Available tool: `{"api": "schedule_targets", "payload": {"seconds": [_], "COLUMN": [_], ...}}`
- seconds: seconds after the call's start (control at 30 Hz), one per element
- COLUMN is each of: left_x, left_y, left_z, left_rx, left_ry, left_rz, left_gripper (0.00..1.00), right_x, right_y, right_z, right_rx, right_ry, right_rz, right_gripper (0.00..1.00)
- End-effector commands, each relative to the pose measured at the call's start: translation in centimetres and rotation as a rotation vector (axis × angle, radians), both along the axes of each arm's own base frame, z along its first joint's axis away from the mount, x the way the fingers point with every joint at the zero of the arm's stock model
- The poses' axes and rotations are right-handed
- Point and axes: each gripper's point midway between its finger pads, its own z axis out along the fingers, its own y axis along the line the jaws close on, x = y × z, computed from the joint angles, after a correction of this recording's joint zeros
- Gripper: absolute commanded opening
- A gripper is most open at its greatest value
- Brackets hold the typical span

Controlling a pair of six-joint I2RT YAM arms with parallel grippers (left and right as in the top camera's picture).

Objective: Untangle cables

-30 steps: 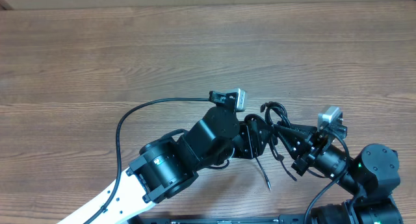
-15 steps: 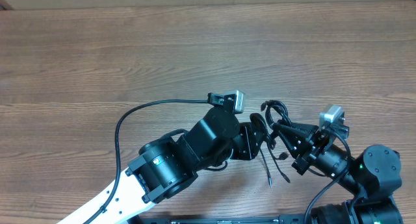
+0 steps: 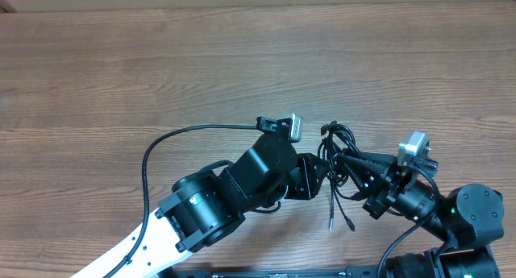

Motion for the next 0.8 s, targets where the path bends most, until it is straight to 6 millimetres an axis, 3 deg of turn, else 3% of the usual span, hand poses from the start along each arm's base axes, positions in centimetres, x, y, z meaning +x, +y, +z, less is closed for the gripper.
{"api": "schedule_targets", "payload": {"seconds": [0.0,0.13,0.3,0.43,0.63,0.77], "left_x": [0.25,0.22,0.33,0.39,0.72,1.18], "left_y": [-0.01,0.08,0.14,0.17,0.4,0.86], "left_z": [0.04,-0.08,-0.08,-0.08,-0.1,0.18], "left_rx": [0.004,0.009,0.011,0.011,0.026,0.112], "left_ry": [0.005,0.008,0.004,0.004,-0.019,-0.19], "left_rz": [0.011,0.012,0.018,0.019,0.024,-0.092], "left_gripper": [0.31,0.16,0.15,0.05,0.04,0.04], "right_x": [-1.04,-1.07,-1.59,-1.73,-1.65,-1.12], "right_y": [0.42,0.44,0.76,0.85,0.81,0.47], "right_z": [1.28,1.47,2.14,2.1,2.02,1.55], "right_rx": [0.013,0.018,0.063,0.064,0.063,0.061], "right_ry": [-0.04,-0.045,-0.022,-0.018,-0.014,0.01], "right_rz": [0.048,0.05,0.085,0.095,0.09,0.053], "right_gripper": [0.04,0.04,0.04,0.04,0.04,0.04]}}
